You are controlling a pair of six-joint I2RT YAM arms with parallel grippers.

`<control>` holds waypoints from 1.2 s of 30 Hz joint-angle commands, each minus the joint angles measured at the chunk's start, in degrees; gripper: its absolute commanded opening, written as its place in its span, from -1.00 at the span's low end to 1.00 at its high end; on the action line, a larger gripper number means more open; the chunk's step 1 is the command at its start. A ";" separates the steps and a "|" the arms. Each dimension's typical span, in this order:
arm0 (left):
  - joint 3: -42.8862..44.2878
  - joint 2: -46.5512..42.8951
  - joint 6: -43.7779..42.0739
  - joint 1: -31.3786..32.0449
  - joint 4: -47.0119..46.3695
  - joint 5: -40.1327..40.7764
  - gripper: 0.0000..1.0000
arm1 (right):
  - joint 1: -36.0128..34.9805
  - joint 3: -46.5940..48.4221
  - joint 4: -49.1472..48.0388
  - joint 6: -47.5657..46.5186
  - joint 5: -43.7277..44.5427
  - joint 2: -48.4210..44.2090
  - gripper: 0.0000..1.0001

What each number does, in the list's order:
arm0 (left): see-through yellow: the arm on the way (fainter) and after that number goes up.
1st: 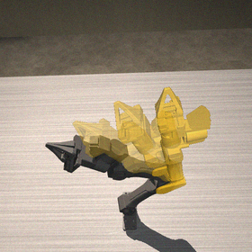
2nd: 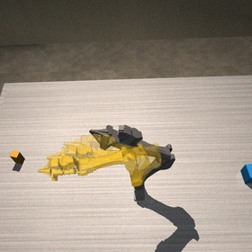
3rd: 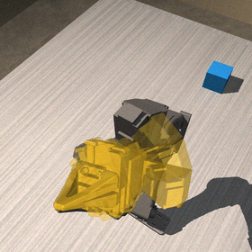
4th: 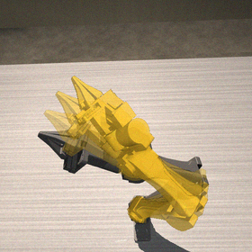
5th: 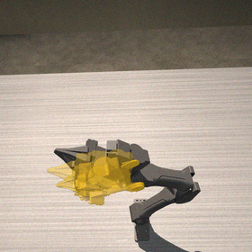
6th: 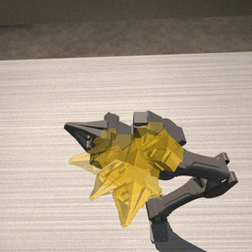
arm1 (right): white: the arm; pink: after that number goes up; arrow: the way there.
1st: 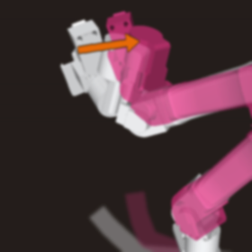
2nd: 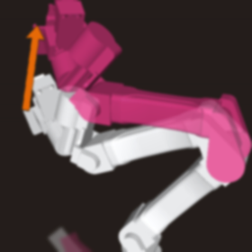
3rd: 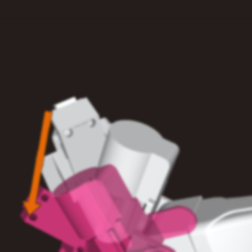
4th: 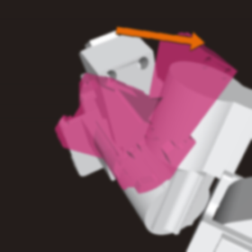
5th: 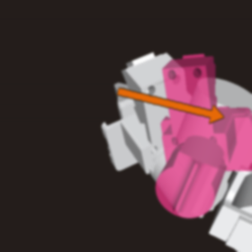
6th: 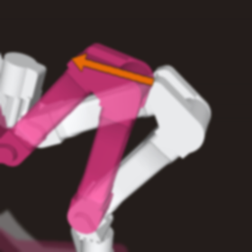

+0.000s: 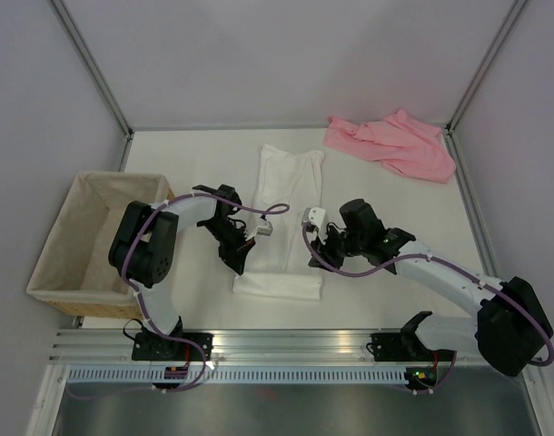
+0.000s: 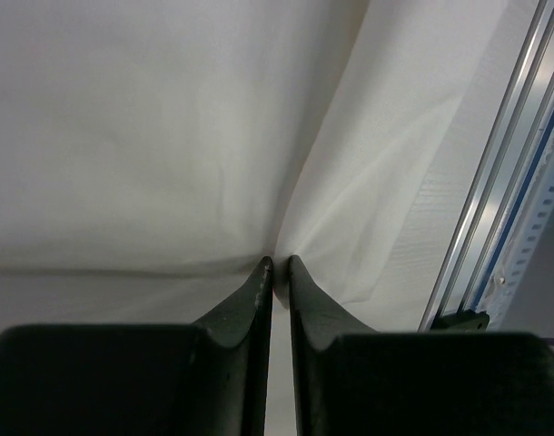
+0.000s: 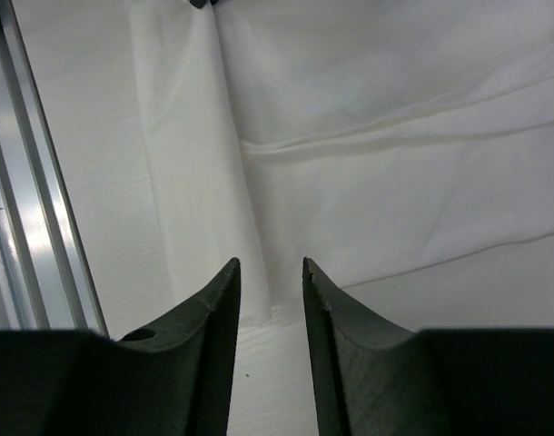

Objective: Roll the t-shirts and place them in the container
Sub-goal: Roll the tshirt

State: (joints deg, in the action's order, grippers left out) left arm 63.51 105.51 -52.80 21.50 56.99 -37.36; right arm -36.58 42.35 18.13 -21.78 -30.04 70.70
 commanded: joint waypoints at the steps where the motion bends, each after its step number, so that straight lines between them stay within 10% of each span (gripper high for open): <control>1: 0.66 -2.07 2.61 -0.05 -2.14 1.24 -0.67 | -0.42 -1.65 -9.49 15.51 -2.74 -2.05 -0.22; 8: 0.57 -2.16 3.40 0.30 -3.20 1.06 -0.66 | -1.91 -10.80 -16.46 26.70 -0.46 -3.12 -0.82; 25: -1.71 -5.66 2.53 0.83 -4.78 1.86 -0.64 | -3.24 -10.62 -15.14 37.78 13.52 6.99 -0.86; 36: -12.42 -28.50 0.16 1.61 -15.94 5.28 -0.38 | -3.32 -10.80 -16.28 37.43 13.78 7.00 -0.84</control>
State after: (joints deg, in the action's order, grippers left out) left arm 54.41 82.54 -50.68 22.31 45.39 -32.99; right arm -39.64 31.64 3.53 15.09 -17.45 78.70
